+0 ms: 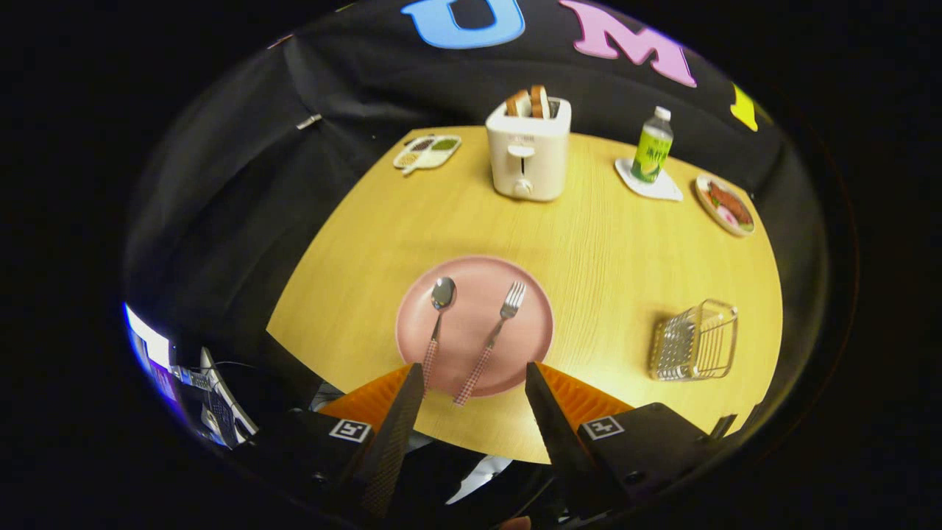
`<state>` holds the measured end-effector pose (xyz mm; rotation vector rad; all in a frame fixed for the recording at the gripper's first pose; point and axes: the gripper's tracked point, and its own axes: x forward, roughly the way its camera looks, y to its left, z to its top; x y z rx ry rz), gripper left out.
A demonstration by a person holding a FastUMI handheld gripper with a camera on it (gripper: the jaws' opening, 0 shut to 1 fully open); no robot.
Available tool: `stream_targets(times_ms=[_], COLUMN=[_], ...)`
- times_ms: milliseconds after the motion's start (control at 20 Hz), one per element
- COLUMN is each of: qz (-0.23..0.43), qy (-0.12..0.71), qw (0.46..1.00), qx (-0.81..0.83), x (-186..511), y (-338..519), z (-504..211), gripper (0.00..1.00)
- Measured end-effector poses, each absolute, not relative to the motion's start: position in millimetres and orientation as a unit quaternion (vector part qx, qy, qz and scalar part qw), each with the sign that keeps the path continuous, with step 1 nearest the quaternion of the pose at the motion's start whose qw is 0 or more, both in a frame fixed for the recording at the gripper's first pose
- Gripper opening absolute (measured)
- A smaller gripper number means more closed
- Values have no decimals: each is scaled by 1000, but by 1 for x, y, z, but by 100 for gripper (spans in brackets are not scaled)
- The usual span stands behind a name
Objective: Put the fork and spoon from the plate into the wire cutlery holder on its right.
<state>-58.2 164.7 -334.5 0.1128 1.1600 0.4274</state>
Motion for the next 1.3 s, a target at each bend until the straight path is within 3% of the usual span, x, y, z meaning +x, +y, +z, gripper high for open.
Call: stream_targets(times_ms=[250, 500, 650, 750, 850, 950, 1100, 1300], qz=[179, 169, 159, 158, 148, 152, 164, 179], qy=[596, 620, 632, 637, 640, 640, 646, 633], qw=[780, 765, 757, 754, 754, 753, 745, 751], qx=[66, 41, 43, 30, 21, 22, 33, 54], x=[-58, -61, -62, -60, -61, -61, -66, -65], y=[184, 190, 196, 195, 192, 191, 190, 184], z=[-392, -421, -433, -440, -444, -446, -439, -417], gripper=[78, 78, 59, 57, 34, 18, 12, 12])
